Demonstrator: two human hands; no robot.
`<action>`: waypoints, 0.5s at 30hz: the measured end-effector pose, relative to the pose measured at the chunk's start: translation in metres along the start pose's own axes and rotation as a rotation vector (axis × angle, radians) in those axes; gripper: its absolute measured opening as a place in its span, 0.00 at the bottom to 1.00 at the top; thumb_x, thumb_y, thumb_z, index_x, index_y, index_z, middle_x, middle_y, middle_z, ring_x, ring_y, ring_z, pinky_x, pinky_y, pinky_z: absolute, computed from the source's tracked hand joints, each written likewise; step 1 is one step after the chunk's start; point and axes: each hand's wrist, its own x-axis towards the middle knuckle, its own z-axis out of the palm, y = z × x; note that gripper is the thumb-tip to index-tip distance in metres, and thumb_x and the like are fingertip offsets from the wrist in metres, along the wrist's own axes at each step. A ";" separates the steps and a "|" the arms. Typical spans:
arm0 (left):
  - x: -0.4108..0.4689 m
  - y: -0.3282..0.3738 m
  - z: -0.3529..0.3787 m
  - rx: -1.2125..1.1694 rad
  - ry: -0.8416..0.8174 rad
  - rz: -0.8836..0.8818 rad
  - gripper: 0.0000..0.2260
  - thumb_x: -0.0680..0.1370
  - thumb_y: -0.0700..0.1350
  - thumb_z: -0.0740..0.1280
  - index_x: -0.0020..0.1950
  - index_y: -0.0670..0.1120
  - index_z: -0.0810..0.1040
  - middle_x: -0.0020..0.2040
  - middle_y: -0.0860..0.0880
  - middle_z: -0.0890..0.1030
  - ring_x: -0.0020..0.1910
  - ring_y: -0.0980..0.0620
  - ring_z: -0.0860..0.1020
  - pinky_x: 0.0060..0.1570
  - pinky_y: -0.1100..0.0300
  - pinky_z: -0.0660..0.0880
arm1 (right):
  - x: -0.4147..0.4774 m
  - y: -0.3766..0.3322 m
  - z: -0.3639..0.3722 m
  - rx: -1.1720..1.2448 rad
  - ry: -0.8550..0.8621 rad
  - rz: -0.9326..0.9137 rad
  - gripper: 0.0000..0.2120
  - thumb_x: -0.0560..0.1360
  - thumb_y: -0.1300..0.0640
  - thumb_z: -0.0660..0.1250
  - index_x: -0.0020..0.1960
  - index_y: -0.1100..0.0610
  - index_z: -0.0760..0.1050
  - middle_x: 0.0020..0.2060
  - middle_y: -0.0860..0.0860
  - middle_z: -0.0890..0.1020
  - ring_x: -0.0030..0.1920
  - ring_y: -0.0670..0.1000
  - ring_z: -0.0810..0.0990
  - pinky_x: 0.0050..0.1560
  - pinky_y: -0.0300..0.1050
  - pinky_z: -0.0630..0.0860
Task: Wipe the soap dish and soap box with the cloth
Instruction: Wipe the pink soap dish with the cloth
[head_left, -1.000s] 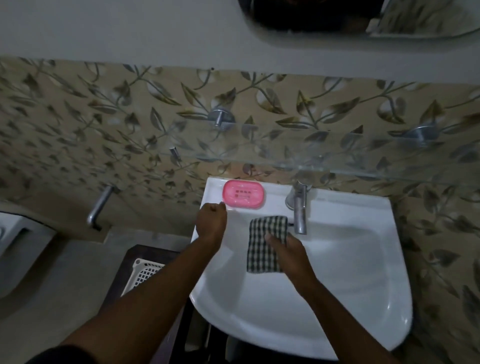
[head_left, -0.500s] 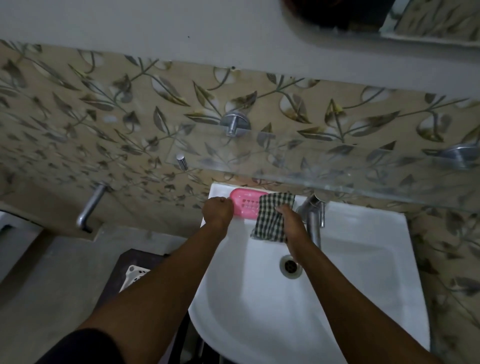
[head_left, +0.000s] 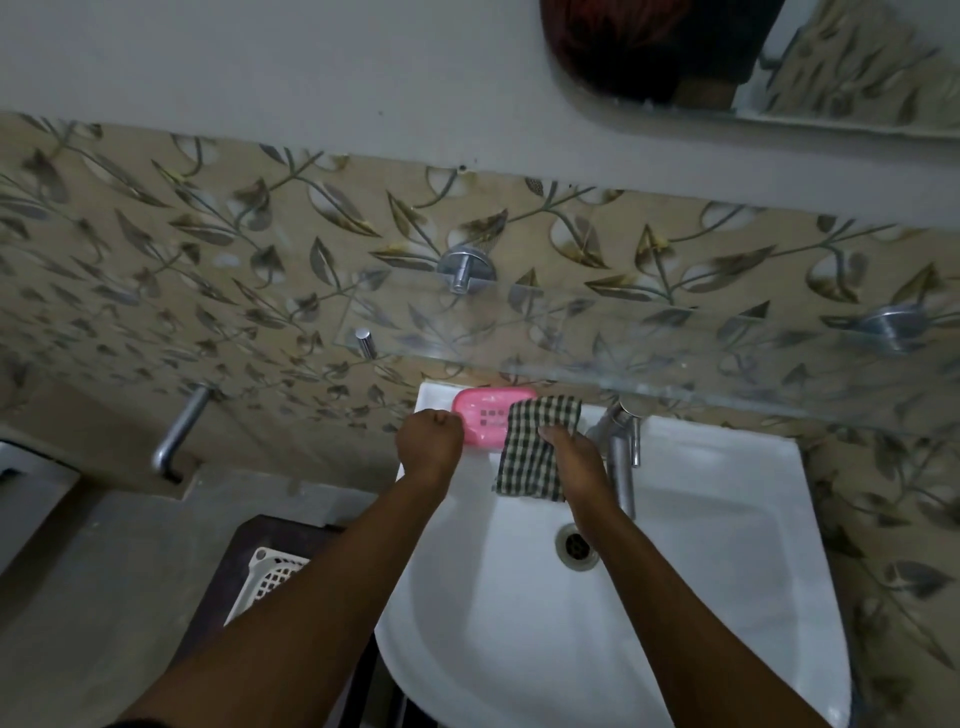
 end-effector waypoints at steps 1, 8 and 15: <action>-0.003 -0.004 -0.001 -0.031 -0.005 0.016 0.14 0.75 0.42 0.64 0.29 0.41 0.76 0.33 0.39 0.79 0.37 0.41 0.77 0.43 0.50 0.75 | -0.007 0.000 -0.001 0.005 0.009 -0.005 0.03 0.79 0.53 0.63 0.49 0.52 0.75 0.43 0.48 0.81 0.42 0.47 0.80 0.37 0.40 0.73; -0.038 -0.021 -0.021 -0.365 -0.149 0.085 0.06 0.79 0.43 0.69 0.45 0.49 0.85 0.45 0.46 0.86 0.46 0.49 0.84 0.50 0.54 0.82 | -0.063 0.013 -0.025 0.038 -0.016 0.007 0.03 0.78 0.56 0.65 0.48 0.52 0.77 0.44 0.49 0.82 0.45 0.50 0.81 0.42 0.44 0.75; -0.076 -0.034 -0.023 -0.723 -0.387 0.063 0.09 0.81 0.41 0.64 0.60 0.44 0.80 0.59 0.44 0.82 0.57 0.45 0.81 0.50 0.53 0.80 | -0.118 0.035 -0.047 0.005 -0.035 0.004 0.04 0.78 0.56 0.65 0.50 0.52 0.78 0.47 0.51 0.84 0.48 0.52 0.82 0.44 0.45 0.77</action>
